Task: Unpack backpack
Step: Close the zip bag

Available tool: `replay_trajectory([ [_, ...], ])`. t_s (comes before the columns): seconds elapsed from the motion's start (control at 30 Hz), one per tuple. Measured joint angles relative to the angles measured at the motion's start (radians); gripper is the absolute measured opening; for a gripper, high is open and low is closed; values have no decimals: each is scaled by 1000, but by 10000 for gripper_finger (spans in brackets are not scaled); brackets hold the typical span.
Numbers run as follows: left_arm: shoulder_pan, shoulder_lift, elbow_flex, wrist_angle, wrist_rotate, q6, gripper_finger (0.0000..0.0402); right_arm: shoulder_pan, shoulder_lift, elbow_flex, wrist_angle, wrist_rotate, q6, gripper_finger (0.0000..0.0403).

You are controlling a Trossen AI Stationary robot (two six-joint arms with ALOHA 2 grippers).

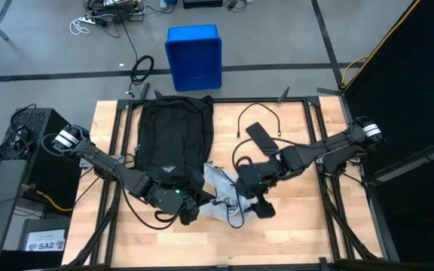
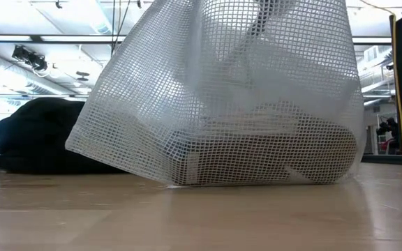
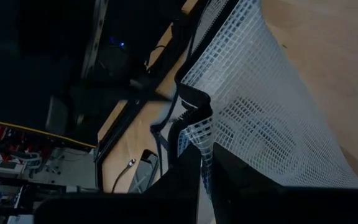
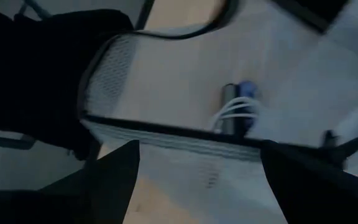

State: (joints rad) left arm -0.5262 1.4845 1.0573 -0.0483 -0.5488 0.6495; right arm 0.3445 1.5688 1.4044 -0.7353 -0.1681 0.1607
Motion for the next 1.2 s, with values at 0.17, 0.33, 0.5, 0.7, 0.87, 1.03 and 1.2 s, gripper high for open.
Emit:
replay_trajectory([
  [0.17,0,0,0,-2,0,-1,0,107,0,0,1,53,65,301],
  [0.33,0,0,0,-2,0,-6,0,221,0,0,17,127,135,285],
  [0.5,0,0,0,0,-1,-8,0,305,0,0,59,252,143,273],
  [0.7,0,0,0,0,-1,-27,0,308,-4,0,61,451,0,276],
  [0.87,0,0,0,-1,-1,-27,0,257,-4,0,94,402,-28,275],
  [1.03,2,0,0,-4,-1,-27,0,236,-2,0,132,337,-45,270],
  [1.2,2,0,0,-11,-5,-27,0,257,46,0,132,303,15,267],
])
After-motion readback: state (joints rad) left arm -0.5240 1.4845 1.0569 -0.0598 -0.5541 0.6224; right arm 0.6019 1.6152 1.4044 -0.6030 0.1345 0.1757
